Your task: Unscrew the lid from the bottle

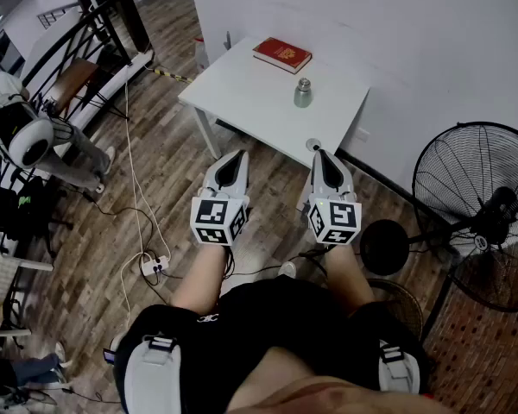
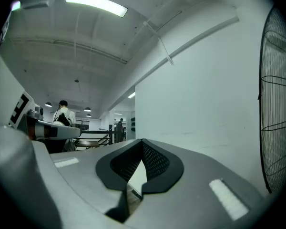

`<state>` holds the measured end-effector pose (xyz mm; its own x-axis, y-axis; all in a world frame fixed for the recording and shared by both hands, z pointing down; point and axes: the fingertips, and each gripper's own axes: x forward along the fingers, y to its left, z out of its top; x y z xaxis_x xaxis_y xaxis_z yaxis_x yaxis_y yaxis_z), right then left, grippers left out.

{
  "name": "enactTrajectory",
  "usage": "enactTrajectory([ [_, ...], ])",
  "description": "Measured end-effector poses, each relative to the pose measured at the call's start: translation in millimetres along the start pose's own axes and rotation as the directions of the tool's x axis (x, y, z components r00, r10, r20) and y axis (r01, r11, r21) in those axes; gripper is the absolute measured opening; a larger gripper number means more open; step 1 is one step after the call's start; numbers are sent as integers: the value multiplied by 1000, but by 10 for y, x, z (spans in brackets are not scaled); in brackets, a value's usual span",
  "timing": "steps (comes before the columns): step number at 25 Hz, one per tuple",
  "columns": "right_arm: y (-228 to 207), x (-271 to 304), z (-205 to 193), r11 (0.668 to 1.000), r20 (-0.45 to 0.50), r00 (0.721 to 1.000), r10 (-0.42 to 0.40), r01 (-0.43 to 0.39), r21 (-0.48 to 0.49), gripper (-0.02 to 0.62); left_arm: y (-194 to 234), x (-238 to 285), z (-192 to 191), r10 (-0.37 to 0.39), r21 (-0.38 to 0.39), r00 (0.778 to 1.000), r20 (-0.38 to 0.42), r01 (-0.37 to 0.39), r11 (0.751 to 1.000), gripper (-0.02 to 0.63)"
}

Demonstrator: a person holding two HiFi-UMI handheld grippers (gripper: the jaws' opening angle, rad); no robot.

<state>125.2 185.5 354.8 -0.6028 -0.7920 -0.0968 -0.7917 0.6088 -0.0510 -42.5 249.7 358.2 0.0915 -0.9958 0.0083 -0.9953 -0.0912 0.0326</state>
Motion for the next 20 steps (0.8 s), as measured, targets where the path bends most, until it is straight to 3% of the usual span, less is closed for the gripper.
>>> enactTrajectory([
  [8,-122,7,7,1000,2,1000,-22,22,18,2,-70,55,27,-2,18,1000,0,2,1000,54],
  [20,-446,299,-17,999,14,1000,24,-24,33,2,-157,454,14,36,38,999,12,-37,999,54],
])
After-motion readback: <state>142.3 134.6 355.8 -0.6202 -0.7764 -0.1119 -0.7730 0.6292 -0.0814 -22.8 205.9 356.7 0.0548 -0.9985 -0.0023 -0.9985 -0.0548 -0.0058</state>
